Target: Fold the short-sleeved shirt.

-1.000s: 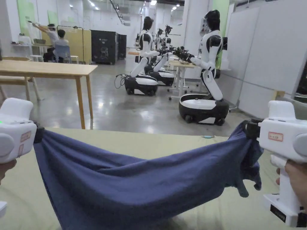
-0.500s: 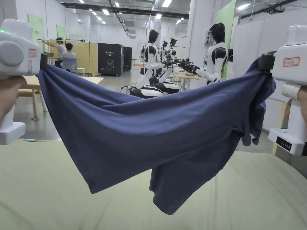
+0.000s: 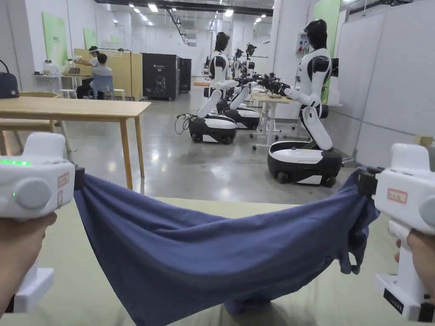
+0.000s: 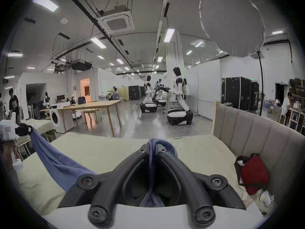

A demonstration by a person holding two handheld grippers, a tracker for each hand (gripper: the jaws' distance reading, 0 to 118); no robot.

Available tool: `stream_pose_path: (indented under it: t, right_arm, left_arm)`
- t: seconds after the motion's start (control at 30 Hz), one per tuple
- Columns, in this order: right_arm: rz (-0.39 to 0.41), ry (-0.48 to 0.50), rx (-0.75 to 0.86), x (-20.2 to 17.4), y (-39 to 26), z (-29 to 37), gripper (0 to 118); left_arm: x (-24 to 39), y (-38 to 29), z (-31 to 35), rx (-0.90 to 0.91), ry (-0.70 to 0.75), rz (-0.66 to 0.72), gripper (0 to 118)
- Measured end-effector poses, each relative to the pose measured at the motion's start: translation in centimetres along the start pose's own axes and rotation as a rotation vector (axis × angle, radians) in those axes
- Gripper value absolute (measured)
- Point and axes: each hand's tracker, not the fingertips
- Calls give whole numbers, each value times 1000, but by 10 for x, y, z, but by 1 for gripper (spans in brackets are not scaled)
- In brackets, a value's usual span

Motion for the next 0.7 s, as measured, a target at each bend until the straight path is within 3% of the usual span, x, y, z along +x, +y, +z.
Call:
stream_pose_path:
  t: [0.17,0.3,0.4,0.47,0.57,0.6,0.63,0.67,0.7]
  right_arm:
    - [52,-3,-72,20,-66,45,7]
    - [111,22,-222,42,-149,83,7]
    - [137,58,-359,49,-214,113,7]
    - [171,61,-470,52,-254,125,7]
    - [155,36,-570,60,-299,136,7]
    - [129,37,-577,64,-305,138,7]
    - [118,41,-563,68,-304,140,17]
    - [115,39,-547,67,-297,145,40]
    - [110,39,-519,65,-288,149,72]
  left_arm:
    - [-6,-49,50,-12,-84,34,5]
    - [-14,-119,99,-98,-143,68,5]
    - [-19,-184,128,-260,-141,17,5]
    - [-23,-226,146,-383,-170,55,5]
    - [-33,-283,159,-507,-87,63,5]
    - [-36,-292,162,-511,-90,72,10]
    - [-39,-295,167,-499,-90,82,37]
    - [-38,-293,173,-484,-78,84,77]
    - [-35,-284,184,-441,-59,65,110]
